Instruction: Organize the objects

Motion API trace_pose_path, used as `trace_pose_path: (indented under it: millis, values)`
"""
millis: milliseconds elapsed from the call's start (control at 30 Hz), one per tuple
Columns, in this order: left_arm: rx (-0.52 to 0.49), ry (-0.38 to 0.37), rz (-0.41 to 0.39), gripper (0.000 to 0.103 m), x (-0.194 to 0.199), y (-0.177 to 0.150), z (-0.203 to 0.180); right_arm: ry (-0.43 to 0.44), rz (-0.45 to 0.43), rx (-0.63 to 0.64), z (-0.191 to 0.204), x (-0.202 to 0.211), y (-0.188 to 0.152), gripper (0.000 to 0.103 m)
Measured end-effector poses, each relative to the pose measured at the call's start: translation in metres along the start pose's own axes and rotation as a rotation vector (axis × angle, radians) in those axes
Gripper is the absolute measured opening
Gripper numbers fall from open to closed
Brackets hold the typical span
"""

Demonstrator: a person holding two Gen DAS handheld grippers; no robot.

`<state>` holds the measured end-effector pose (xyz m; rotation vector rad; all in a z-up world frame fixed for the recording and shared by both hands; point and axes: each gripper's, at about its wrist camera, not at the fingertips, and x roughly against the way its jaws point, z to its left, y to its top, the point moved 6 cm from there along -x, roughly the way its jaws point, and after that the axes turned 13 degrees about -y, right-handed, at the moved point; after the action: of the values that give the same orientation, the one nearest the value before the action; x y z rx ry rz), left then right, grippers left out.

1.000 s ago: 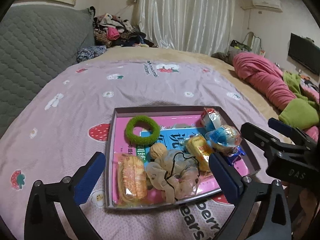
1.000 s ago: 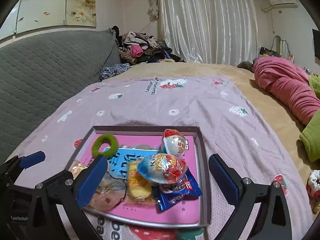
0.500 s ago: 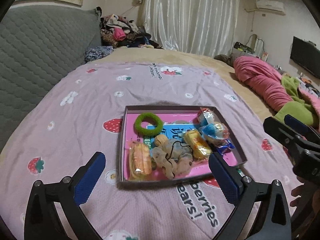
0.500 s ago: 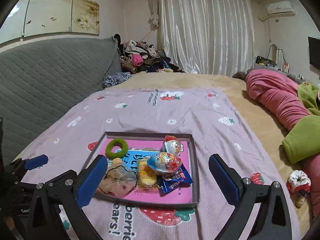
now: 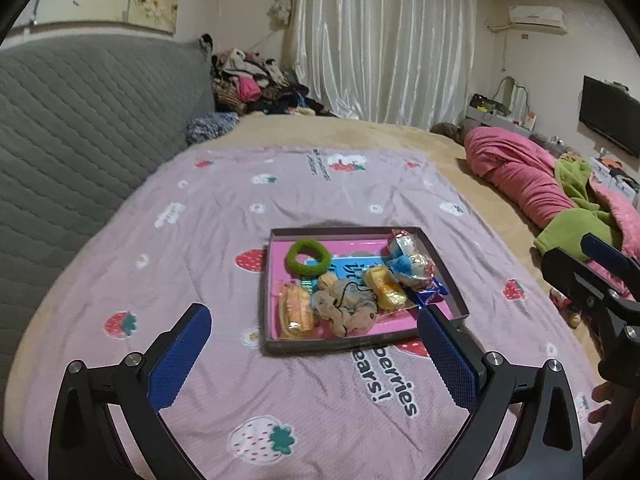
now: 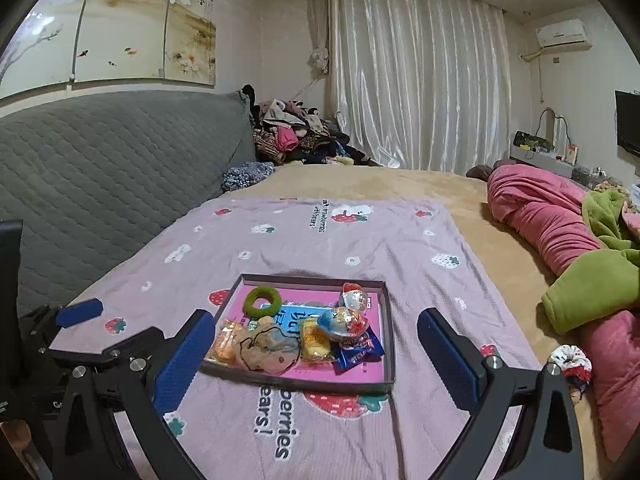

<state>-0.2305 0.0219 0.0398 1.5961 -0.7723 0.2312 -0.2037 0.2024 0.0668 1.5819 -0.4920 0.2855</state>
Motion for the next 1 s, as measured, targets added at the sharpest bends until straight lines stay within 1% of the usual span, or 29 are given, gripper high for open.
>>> trace_pose_path:
  millis: [67,200,367,533,667,800,1000]
  values:
    - [-0.006,0.017,-0.023,0.103,0.014,0.0,-0.002,-0.004,-0.005,0.002,-0.001,0.01,-0.001,0.102]
    - [-0.013,0.02,-0.044,0.103,0.034,-0.002,-0.008,-0.006,-0.012,0.002,-0.004,0.027,-0.003,0.102]
    - [-0.012,0.025,-0.042,0.103,0.046,-0.011,-0.01,-0.008,-0.003,0.012,-0.005,0.039,-0.012,0.102]
    - [0.005,0.026,-0.02,0.103,0.051,-0.028,-0.01,-0.01,0.013,0.012,-0.006,0.046,-0.028,0.102]
    - [0.024,-0.015,-0.002,0.103,0.05,-0.046,-0.014,-0.012,0.023,0.013,-0.01,0.052,-0.043,0.102]
    - [0.018,-0.007,0.009,0.103,0.049,-0.061,-0.018,-0.009,0.032,0.009,-0.012,0.057,-0.054,0.102]
    - [0.017,-0.011,0.006,0.103,0.052,-0.082,-0.024,-0.017,0.051,0.022,-0.013,0.062,-0.075,0.102]
